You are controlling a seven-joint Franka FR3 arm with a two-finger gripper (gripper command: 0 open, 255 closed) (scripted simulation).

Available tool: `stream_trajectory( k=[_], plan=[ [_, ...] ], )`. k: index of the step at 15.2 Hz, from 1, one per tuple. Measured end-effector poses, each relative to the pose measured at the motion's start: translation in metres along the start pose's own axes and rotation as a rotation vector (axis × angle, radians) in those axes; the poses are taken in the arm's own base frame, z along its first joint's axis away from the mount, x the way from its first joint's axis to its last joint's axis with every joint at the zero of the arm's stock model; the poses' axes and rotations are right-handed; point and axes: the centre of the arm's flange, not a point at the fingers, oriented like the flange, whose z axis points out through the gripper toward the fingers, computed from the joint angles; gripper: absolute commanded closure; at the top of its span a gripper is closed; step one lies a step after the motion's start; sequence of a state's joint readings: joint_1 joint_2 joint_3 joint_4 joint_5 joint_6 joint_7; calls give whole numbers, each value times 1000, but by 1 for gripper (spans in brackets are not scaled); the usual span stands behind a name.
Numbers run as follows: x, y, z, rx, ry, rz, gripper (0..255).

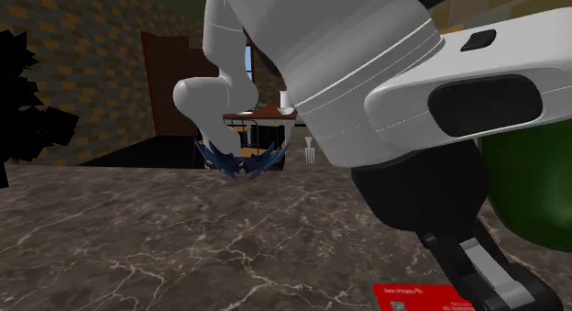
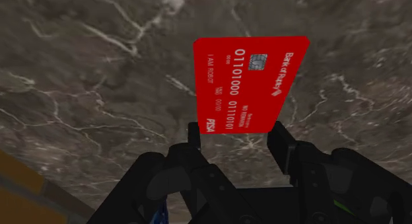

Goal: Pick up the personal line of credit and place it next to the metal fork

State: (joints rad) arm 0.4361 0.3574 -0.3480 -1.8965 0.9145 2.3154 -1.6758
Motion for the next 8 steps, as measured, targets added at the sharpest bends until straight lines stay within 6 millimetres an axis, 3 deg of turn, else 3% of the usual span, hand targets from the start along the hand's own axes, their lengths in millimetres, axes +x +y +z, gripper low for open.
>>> stream_trajectory(
  k=[8],
  plan=[
    [22,0,-35,0,0,0,255]
  ],
)
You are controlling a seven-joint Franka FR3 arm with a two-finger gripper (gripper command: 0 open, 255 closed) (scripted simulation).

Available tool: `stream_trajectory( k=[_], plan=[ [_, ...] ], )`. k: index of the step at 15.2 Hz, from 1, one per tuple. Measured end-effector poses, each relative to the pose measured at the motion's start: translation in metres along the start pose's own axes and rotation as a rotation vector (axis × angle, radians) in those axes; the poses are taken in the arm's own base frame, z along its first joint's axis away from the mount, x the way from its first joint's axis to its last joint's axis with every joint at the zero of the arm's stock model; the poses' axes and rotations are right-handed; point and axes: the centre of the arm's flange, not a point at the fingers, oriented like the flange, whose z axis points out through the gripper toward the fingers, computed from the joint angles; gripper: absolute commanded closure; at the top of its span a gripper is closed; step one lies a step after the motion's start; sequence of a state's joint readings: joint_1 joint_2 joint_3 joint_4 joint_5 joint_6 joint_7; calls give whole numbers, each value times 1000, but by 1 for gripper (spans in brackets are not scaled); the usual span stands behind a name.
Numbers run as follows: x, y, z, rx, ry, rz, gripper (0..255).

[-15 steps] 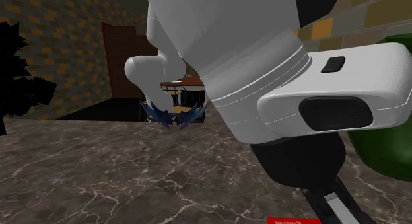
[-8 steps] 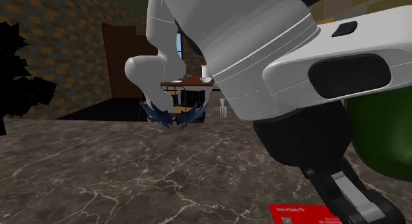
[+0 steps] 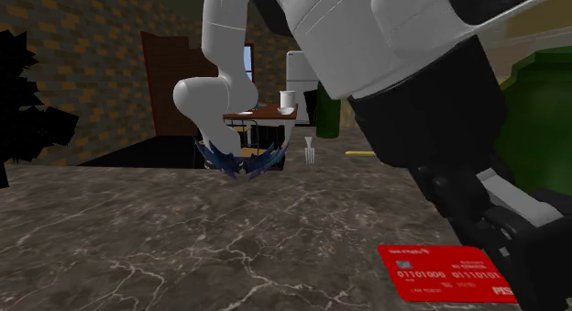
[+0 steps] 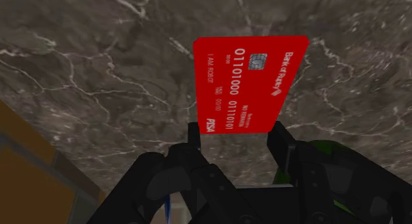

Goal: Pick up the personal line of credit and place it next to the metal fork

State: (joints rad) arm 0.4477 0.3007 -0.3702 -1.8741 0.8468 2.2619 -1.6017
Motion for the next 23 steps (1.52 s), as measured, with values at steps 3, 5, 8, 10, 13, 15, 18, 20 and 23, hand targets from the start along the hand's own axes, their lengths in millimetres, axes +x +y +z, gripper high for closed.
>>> stream_trajectory(
  k=[3,5,8,10,13,15,18,20,23],
  plan=[
    [9,-1,-13,0,0,0,255],
    [14,0,-20,0,0,0,255],
    [16,-29,-22,1,0,0,255],
    [19,-53,-21,1,0,0,255],
    [27,-91,-16,2,0,0,255],
    [29,-116,-15,1,-1,0,255],
    [36,-157,-11,2,0,0,255],
    [42,-184,-10,1,0,-1,255],
    [44,-222,-5,1,0,-1,255]
  ],
)
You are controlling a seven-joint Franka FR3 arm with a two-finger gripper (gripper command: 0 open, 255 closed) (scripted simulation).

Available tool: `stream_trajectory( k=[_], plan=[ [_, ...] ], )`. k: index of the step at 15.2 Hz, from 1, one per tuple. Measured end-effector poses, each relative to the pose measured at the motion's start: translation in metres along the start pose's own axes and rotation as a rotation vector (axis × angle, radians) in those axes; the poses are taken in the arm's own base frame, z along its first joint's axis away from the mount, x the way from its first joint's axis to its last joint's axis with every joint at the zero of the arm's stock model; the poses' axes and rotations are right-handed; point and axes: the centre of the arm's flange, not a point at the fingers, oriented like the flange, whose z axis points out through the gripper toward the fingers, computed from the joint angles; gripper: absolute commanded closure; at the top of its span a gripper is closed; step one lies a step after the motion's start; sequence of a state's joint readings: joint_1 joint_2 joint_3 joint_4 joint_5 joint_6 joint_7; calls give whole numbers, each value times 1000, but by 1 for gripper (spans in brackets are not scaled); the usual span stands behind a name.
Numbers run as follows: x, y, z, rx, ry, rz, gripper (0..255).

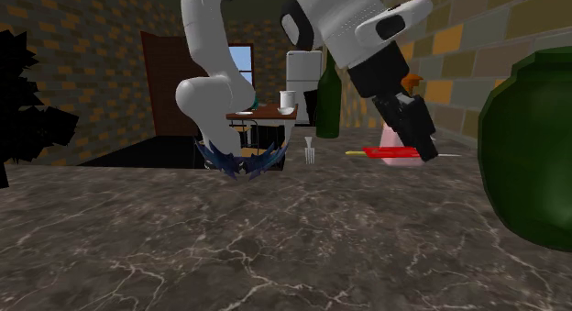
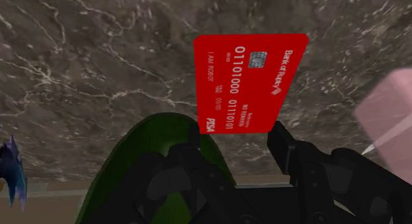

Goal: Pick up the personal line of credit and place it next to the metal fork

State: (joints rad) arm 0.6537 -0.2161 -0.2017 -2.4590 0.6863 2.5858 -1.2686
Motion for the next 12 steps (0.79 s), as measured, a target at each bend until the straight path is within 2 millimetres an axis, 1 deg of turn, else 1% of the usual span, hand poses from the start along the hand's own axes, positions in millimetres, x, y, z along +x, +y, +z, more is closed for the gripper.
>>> stream_trajectory(
  k=[2,3,4,7,8,12],
  plan=[
    [2,-25,3,0,0,0,255],
    [2,-38,0,0,0,0,255],
    [5,-54,2,0,0,0,255],
    [10,-91,5,0,0,0,255],
    [15,-104,6,0,0,-1,255],
    [17,-158,12,0,0,-2,255]
  ],
)
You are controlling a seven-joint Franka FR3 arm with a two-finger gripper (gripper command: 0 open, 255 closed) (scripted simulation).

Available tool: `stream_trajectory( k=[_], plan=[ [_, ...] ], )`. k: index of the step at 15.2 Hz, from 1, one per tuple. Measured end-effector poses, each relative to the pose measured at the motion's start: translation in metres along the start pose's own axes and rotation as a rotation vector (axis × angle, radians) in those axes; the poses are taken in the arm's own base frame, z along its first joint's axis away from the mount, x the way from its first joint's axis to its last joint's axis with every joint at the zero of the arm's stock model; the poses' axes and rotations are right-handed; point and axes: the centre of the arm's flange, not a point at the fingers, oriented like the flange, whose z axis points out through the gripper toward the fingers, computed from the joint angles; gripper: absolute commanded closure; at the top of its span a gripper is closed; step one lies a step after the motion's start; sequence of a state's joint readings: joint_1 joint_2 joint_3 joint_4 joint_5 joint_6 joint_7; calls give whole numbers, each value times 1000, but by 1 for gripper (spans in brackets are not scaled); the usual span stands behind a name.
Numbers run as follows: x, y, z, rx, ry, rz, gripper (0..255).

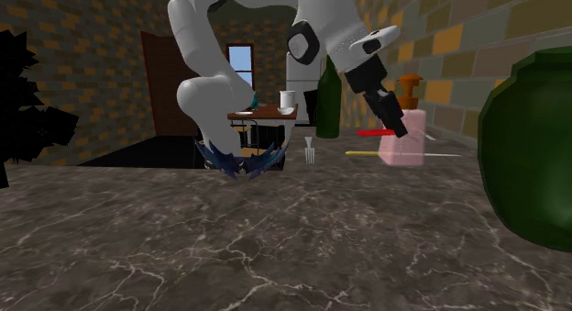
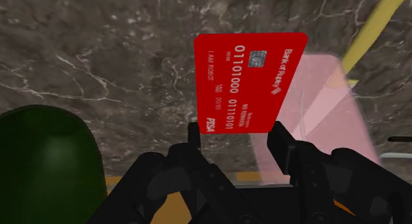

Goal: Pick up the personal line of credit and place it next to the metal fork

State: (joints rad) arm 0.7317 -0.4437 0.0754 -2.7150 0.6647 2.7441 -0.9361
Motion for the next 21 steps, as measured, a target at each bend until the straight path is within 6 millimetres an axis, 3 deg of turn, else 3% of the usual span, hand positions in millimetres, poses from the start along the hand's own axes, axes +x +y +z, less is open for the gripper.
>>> stream_trajectory(
  k=[9,14,16,21],
  plan=[
    [24,-114,-4,-36,60,1,255],
    [23,-185,10,-10,22,2,255],
    [19,-198,19,-4,5,2,255],
    [6,-201,41,-1,0,3,255]
  ],
)
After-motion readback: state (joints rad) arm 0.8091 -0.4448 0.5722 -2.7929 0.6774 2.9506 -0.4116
